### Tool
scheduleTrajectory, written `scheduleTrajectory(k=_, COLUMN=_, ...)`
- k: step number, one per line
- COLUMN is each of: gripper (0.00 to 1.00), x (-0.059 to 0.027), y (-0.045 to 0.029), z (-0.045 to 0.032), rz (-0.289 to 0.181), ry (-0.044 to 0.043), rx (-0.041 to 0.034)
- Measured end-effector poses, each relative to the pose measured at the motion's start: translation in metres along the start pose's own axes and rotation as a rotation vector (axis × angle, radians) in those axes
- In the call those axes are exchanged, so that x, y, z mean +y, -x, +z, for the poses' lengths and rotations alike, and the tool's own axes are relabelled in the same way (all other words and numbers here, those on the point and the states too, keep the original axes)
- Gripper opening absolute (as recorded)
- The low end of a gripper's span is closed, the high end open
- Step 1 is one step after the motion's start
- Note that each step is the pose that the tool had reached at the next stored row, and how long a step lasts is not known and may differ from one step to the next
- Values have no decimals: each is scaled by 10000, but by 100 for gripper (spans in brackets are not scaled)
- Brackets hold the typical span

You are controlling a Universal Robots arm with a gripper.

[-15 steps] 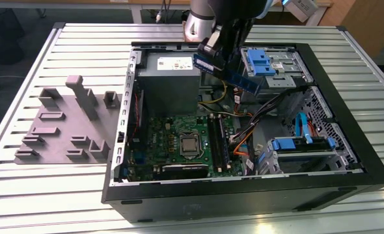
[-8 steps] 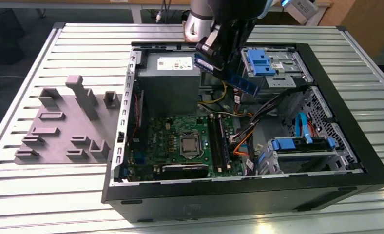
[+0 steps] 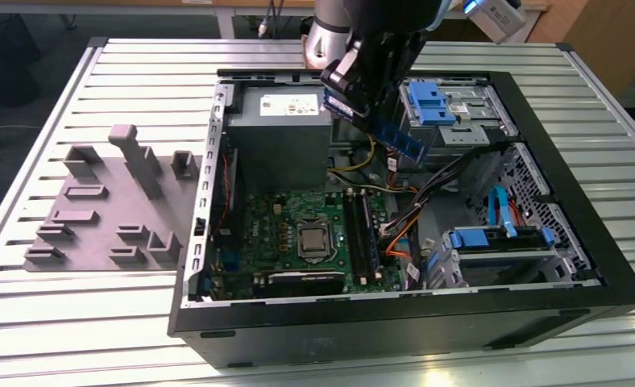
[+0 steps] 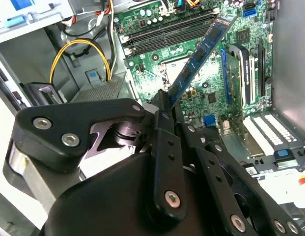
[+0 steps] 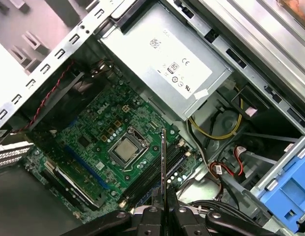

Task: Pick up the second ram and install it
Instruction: 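Insert the second ram into the second slot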

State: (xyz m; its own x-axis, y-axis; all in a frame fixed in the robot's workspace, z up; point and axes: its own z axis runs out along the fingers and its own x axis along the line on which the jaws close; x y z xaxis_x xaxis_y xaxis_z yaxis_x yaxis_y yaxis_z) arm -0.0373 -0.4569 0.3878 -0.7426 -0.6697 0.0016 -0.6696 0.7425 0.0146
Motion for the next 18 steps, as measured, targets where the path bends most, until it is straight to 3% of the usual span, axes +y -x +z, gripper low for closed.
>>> scheduleTrajectory(k=9, gripper=14, x=0, y=0, z=8, rz=927, ry=-14, rx=1)
scheduleTrajectory(k=18, gripper=14, x=0, y=0, z=20, rz=2288, ry=-29, rx=-3)
